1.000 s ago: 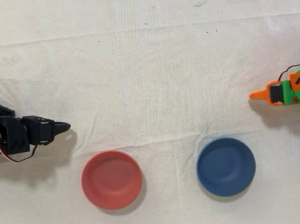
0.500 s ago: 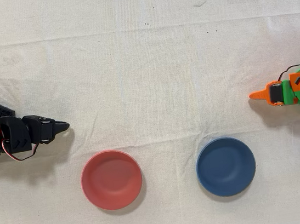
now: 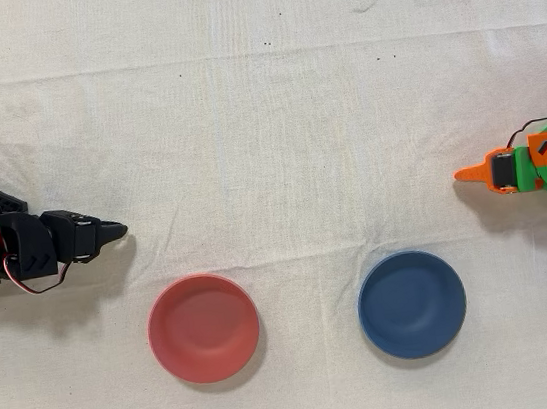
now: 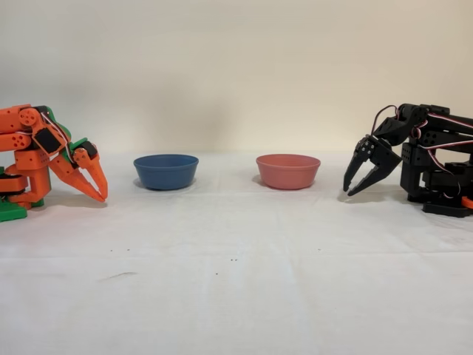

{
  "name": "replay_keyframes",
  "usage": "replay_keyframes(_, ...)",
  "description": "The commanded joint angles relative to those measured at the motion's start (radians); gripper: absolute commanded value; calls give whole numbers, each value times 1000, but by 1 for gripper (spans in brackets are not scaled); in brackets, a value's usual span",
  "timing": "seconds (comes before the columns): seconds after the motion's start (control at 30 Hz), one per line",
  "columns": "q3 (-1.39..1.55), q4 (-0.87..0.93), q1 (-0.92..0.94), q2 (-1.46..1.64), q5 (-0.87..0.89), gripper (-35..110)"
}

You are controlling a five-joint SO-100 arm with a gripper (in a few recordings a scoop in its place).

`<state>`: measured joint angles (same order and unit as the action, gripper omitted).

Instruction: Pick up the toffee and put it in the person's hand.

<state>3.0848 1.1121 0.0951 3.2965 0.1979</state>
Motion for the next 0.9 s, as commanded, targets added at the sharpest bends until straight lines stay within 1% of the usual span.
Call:
replay_keyframes(0.0,14,-2,8,71,12,2)
replay_keyframes(0.2,14,-2,8,71,14,0)
replay_keyframes(0.87,14,-2,8,71,14,0)
